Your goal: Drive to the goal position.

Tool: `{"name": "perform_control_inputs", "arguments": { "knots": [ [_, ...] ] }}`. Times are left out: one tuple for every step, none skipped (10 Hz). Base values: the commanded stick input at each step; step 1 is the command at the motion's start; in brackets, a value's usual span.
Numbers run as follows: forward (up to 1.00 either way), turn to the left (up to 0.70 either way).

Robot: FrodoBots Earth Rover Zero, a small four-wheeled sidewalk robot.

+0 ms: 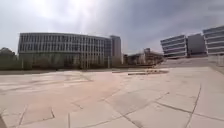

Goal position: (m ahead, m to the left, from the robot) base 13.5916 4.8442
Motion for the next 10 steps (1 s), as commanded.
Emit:
{"name": "perform_control_inputs", "arguments": {
  "knots": [
    [0.7,0.0],
    [0.7,0.0],
    [0.7,0.0],
    [0.7,0.0],
    [0.7,0.0],
    [0.7,0.0],
    [0.7,0.0],
    [0.7,0.0],
    [0.7,0.0],
    [0.7,0.0]
  ]
}}
